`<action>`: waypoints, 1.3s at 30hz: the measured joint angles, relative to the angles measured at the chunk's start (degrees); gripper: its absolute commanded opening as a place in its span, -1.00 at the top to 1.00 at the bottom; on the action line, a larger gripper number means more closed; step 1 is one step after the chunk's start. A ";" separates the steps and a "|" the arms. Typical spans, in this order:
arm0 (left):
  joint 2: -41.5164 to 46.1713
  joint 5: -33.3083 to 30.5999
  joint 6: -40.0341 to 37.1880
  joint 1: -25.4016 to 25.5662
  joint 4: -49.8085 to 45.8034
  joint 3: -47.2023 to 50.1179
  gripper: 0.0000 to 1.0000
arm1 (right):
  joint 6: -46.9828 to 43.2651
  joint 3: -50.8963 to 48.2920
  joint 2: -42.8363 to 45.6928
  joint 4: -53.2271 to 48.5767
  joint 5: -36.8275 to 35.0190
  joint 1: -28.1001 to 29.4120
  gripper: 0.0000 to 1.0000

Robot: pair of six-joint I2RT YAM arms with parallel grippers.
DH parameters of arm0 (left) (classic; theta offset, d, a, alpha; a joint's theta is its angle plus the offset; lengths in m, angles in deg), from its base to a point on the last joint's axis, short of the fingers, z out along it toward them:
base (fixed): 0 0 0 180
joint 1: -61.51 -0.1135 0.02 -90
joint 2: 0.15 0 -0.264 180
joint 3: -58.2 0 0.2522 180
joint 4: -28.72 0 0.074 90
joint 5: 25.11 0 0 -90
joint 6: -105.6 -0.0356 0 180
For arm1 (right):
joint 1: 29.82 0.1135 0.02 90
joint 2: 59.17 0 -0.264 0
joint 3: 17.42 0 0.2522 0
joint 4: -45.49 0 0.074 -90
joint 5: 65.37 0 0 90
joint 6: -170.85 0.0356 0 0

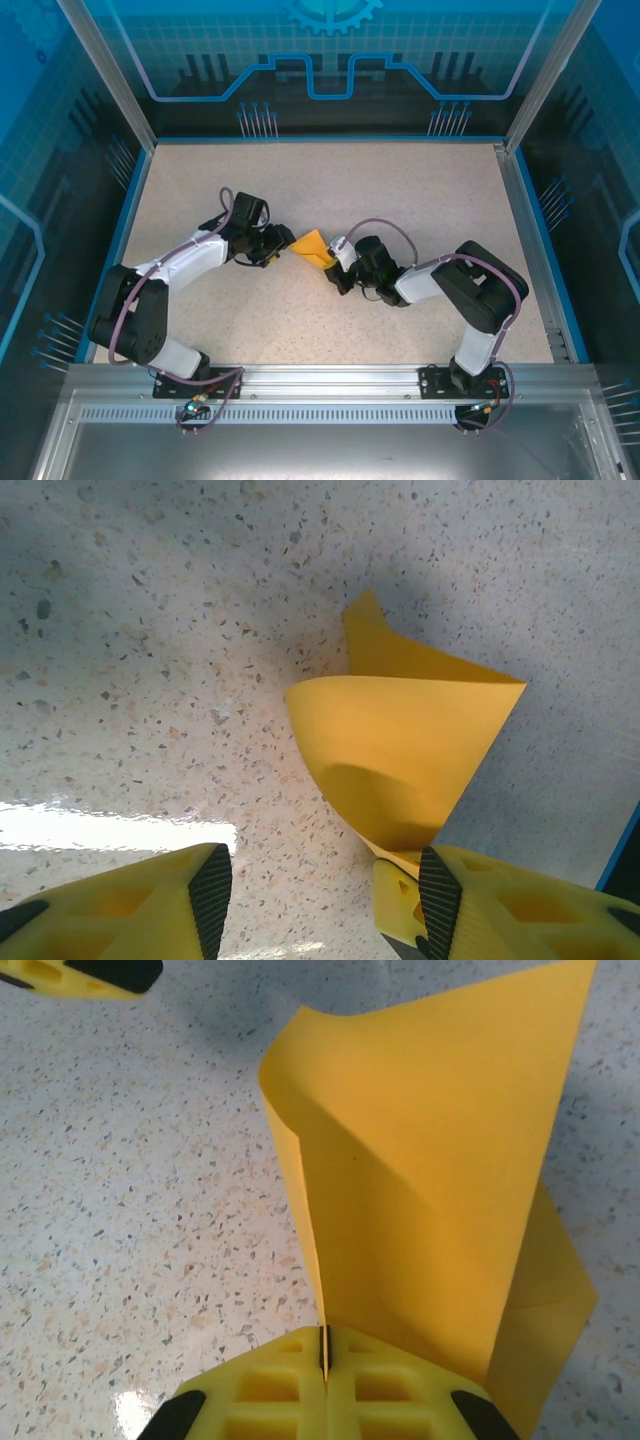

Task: Fold a paper plane with a square sheet of paper (pick it up from the middle)
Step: Fold the wing for the fifth time at the center of the table.

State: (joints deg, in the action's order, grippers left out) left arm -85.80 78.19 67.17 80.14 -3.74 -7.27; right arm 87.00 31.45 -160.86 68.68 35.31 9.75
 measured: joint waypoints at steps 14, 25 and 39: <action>1.03 1.90 0.98 0.94 5.18 2.89 -0.05 | 8.44 2.08 -0.04 -3.87 2.54 -3.85 0.85; -6.58 5.79 1.01 4.68 10.75 2.54 0.29 | 14.91 3.13 -2.49 -4.59 7.67 -6.23 0.68; -15.06 8.00 0.57 6.58 12.72 -4.26 0.48 | 18.91 5.18 -3.23 -8.15 12.20 -8.15 0.56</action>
State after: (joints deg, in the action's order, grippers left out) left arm -100.86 86.19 67.74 86.72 8.98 -11.53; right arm 105.91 36.63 -164.09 60.52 47.51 1.60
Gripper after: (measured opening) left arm 0.277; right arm 0.208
